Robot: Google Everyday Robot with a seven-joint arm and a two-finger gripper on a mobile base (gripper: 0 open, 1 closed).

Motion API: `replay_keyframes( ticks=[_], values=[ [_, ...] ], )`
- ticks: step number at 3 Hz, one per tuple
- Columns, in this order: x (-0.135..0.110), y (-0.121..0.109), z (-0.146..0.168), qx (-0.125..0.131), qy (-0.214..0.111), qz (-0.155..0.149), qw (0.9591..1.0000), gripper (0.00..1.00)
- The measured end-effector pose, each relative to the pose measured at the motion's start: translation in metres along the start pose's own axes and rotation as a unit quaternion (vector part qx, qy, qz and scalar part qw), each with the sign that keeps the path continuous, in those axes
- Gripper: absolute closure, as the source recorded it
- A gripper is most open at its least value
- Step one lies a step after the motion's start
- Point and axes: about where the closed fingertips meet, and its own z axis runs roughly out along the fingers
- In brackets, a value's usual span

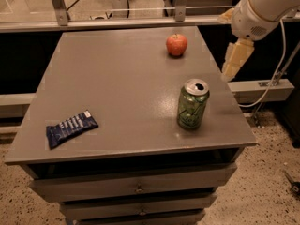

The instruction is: Move apple near rxbar blueberry

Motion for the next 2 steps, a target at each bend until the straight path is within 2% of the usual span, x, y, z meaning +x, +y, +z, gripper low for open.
replay_keyframes(
  ticks=[1, 2],
  values=[
    [-0.020, -0.048, 0.033, 0.027, -0.040, 0.015, 0.9987, 0.00],
    [-0.035, -0.085, 0.059, 0.048, -0.076, 0.078, 0.9929, 0.00]
  ],
)
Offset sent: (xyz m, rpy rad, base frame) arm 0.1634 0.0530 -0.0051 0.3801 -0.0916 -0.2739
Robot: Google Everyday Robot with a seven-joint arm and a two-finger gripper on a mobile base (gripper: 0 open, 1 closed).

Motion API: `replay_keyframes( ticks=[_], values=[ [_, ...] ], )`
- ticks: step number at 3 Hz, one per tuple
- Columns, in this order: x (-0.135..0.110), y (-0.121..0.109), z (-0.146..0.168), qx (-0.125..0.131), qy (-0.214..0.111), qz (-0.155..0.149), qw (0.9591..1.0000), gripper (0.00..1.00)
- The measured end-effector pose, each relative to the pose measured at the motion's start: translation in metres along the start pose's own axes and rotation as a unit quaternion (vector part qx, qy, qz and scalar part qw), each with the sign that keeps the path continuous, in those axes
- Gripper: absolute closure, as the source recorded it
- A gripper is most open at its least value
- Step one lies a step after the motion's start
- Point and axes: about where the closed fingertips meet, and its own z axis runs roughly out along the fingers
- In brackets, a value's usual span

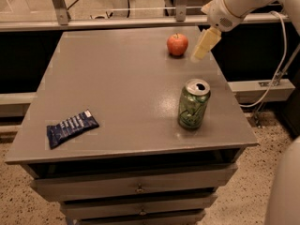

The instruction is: Move apple near rxbar blueberry

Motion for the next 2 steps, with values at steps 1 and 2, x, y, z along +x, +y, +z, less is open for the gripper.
replay_keyframes(
  ticks=[1, 2],
  values=[
    [-0.006, -0.027, 0.025, 0.029, -0.023, 0.064, 0.9973, 0.00],
    [0.001, -0.041, 0.046, 0.044, -0.039, 0.129, 0.9900, 0.00]
  ],
)
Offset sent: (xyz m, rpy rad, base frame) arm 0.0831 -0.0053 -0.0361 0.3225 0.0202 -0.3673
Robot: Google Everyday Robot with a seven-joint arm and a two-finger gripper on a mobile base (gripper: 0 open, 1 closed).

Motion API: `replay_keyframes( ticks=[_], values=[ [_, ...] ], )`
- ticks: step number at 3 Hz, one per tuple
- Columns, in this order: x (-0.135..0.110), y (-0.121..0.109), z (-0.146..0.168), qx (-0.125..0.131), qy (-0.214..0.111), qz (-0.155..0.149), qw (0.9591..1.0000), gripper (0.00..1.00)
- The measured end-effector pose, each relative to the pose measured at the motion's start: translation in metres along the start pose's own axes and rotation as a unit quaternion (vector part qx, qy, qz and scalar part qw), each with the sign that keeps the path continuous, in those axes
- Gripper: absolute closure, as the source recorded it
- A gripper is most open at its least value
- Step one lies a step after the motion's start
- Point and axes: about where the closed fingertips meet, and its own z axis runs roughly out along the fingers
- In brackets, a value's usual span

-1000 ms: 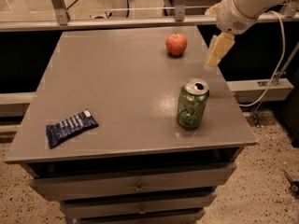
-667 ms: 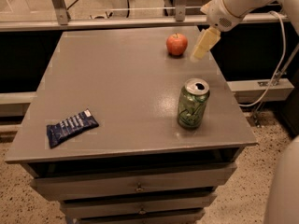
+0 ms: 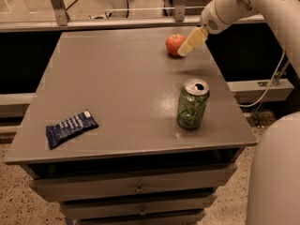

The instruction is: Move apple near rxbar blueberry

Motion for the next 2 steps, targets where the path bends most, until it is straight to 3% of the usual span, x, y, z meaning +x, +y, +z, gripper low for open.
replay_keyframes(
  ticks=[2],
  values=[
    [0.003, 0.014, 0.038, -0.027, -0.031, 0.089, 0.9952, 0.00]
  ],
)
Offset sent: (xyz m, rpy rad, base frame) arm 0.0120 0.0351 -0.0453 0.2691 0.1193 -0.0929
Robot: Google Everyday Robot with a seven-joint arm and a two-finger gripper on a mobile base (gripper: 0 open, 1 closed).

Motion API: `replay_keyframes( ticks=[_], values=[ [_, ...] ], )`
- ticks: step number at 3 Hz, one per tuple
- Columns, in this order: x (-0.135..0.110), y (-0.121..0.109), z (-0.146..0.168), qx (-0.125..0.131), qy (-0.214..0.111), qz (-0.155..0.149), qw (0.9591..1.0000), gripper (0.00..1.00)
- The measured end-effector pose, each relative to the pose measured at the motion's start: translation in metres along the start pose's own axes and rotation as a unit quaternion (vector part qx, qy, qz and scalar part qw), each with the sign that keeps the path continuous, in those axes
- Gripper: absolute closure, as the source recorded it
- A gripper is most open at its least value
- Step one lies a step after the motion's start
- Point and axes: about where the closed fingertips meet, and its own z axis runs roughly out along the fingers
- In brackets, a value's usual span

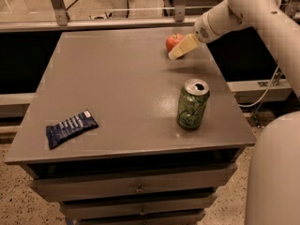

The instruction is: Move apple near rxbar blueberry

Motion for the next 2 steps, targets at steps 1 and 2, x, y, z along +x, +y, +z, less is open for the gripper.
replay_keyframes(
  ticks=[1, 2],
  values=[
    [-0.006, 0.012, 0.019, -0.021, -0.023, 0.022, 0.9993, 0.00],
    [-0.012, 0.022, 0.033, -0.035, -0.043, 0.025, 0.9981, 0.16]
  ],
)
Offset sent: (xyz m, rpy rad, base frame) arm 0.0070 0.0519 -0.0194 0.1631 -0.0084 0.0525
